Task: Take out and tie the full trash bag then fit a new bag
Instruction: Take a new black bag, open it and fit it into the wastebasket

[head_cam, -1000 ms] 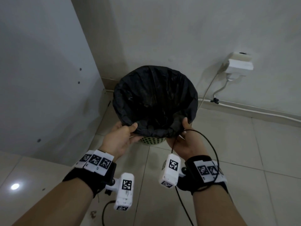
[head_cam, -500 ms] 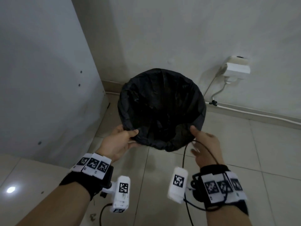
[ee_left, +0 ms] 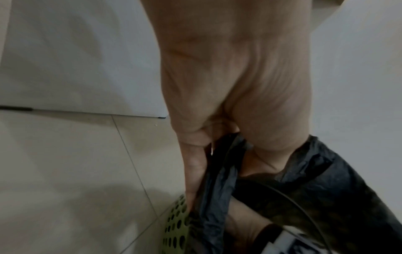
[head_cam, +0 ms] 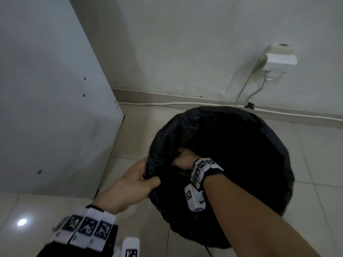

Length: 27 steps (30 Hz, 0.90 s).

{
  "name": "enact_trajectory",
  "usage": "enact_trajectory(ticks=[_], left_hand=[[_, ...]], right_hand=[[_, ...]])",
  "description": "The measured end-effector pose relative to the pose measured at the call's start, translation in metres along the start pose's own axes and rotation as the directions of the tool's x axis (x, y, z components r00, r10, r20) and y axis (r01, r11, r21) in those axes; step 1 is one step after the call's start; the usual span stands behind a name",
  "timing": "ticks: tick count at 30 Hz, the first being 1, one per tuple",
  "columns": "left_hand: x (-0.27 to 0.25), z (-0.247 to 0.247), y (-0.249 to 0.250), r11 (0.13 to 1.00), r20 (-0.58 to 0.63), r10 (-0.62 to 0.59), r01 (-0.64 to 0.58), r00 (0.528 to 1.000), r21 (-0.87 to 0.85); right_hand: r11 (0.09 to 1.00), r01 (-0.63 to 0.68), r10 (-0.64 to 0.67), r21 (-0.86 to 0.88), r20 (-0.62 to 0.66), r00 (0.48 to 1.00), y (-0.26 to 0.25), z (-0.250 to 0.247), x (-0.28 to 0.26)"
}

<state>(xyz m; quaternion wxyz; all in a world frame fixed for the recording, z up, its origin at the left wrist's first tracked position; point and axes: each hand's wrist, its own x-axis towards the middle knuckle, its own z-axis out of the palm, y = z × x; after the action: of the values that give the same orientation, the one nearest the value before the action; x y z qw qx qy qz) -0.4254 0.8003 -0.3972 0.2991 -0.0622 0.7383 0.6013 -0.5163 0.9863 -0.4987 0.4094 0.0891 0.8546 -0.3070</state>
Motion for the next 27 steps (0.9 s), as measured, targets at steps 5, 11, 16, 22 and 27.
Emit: enact_trajectory(ticks=[5,11,16,22,27], left_hand=[[-0.005,-0.003,-0.006,0.999,0.003,0.01,-0.01,1.0,0.033],[0.005,0.001,0.003,0.999,-0.041,-0.005,0.003,0.999,-0.049],[0.007,0.009,0.01,0.998,-0.029,0.033,-0.035,0.999,-0.048],[0.006,0.006,0.008,0.997,-0.036,0.027,-0.03,0.999,-0.078],[0.004,0.011,0.012,0.999,-0.03,0.033,-0.032,0.999,0.02]], right_hand=[[0.998,-0.022,0.025,0.065,-0.043,0.999,0.019,0.005,0.03],[0.947,0.021,-0.003,-0.321,0.056,0.998,-0.028,-0.034,-0.009],[0.962,-0.018,-0.045,-0.272,-0.223,0.974,-0.009,-0.063,0.0],[0.909,0.019,-0.091,-0.416,-0.154,0.984,0.006,-0.061,-0.018],[0.876,-0.001,0.21,-0.483,0.379,0.901,-0.006,-0.054,-0.036]])
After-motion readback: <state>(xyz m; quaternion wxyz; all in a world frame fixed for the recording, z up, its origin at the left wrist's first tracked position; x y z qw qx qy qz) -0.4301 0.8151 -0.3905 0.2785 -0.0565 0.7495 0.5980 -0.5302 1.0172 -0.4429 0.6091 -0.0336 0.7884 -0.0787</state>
